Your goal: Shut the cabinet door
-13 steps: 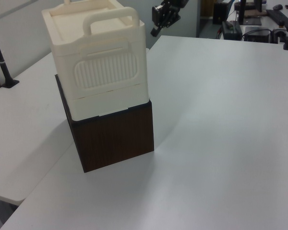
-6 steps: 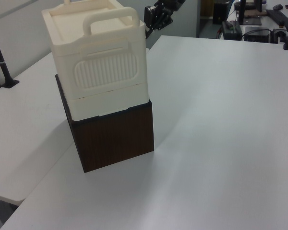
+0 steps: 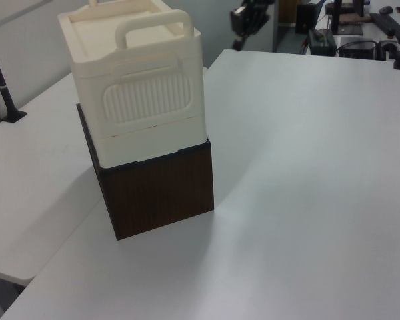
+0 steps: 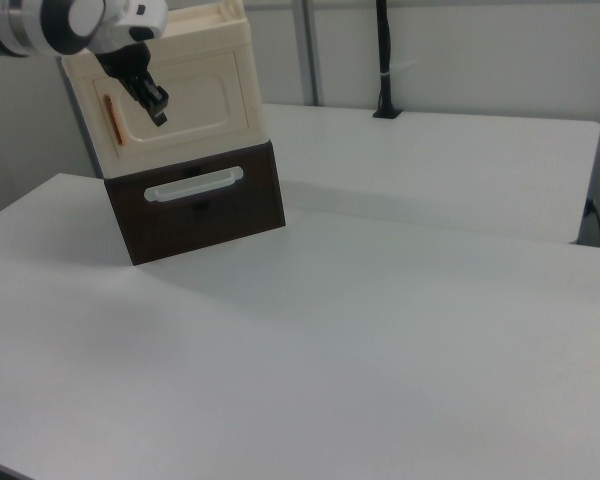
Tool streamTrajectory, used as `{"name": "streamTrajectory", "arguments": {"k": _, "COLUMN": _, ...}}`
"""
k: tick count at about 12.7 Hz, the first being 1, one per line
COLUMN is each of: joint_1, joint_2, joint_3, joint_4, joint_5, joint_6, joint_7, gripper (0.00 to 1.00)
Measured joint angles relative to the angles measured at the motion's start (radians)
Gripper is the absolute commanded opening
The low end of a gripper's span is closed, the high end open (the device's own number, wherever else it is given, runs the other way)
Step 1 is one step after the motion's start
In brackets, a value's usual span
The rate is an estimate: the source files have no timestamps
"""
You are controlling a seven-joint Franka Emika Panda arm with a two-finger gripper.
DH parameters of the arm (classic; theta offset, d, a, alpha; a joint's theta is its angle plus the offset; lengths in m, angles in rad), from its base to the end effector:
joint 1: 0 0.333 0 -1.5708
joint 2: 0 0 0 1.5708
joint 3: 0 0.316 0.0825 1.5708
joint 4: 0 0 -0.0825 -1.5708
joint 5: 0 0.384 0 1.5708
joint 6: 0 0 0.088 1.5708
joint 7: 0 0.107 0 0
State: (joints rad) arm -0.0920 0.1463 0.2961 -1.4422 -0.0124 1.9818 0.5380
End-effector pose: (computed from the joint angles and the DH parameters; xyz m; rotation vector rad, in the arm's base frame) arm 0.6235 0.1126 0.6479 -2.8789 0.4984 -0.5358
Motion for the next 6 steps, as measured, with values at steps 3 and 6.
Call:
{"name": "streamTrajectory", "arguments": {"k": 3, "joint_1": 0.004, "joint_2": -0.08, "joint_3": -0.061, "joint_4": -0.001, "joint_5": -0.019, "joint_6": -0.222, "joint_7": -0.087, "gripper": 0.64}}
{"name": "streamTrajectory", "arguments": {"k": 6, "joint_1": 0.05, "joint_2": -0.171, "joint_3": -0.183, "joint_4": -0.017, "joint_5": -0.018, "joint_6": -0.389, "joint_7": -0.196, "gripper": 1.0}}
